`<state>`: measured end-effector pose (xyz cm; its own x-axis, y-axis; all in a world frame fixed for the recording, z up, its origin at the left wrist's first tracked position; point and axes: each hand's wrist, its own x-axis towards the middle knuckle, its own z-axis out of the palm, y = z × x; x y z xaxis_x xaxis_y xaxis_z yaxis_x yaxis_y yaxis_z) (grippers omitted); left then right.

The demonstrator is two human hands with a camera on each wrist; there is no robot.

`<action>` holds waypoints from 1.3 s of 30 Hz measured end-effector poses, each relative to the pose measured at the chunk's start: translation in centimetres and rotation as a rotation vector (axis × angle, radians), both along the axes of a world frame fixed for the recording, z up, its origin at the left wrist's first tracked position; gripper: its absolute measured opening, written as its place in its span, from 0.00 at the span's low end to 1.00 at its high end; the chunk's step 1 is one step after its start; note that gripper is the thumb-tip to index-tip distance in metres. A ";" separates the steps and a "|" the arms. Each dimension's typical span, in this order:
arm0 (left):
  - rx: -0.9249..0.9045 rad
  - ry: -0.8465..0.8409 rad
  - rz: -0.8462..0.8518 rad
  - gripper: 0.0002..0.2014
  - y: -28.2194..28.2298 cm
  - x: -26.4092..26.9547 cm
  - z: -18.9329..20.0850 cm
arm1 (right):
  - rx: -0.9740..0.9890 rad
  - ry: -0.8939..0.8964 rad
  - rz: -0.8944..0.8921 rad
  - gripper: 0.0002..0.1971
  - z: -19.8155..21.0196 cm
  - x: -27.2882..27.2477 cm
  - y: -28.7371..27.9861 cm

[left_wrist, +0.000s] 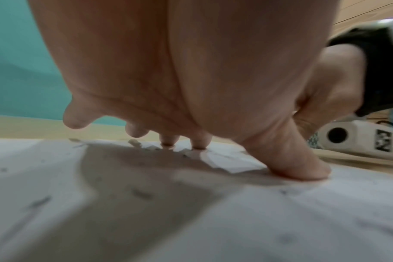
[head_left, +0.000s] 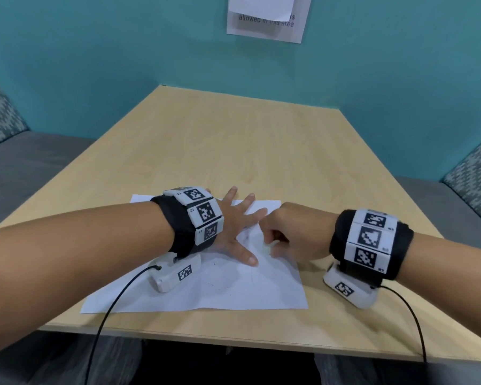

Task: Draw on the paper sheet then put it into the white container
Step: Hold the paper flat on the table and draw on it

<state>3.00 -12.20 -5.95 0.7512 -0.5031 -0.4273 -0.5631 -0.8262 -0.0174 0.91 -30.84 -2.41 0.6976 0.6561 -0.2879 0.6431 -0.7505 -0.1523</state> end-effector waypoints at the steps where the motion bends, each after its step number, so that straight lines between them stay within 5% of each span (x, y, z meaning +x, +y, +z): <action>1: 0.004 -0.004 -0.001 0.56 0.0 0.1 -0.1 | -0.003 0.018 0.000 0.09 -0.1 -0.1 0.0; 5: 0.019 -0.013 -0.002 0.56 -0.1 0.0 -0.1 | 0.025 -0.072 -0.124 0.08 0.6 1.8 -0.8; 10: 0.015 -0.002 -0.003 0.56 0.1 0.1 0.0 | 0.006 0.024 -0.023 0.07 0.0 -0.6 0.2; 14: 0.029 -0.023 0.001 0.56 -0.2 -0.1 0.1 | -0.003 -0.074 -0.139 0.07 0.9 1.5 -0.6; 20: 0.009 -0.037 -0.009 0.55 0.2 0.3 0.0 | 0.027 -0.002 -0.039 0.03 0.3 -1.0 0.6; 26: -0.009 -0.102 -0.010 0.54 -0.3 -0.2 0.9 | 0.047 -0.058 -0.125 0.04 0.3 0.6 0.2; 32: -0.002 0.061 -0.012 0.56 0.6 -2.1 1.1 | 0.028 -0.056 -0.155 0.06 0.4 0.5 0.5; 39: -0.059 0.072 -0.036 0.55 1.0 -2.2 0.6 | 0.048 0.049 0.015 0.04 -0.1 -2.7 2.0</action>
<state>0.80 -11.15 -5.34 0.7007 -0.5551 -0.4482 -0.5904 -0.8038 0.0727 -1.78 -28.84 -2.47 0.6733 0.6804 -0.2895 0.6452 -0.7318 -0.2195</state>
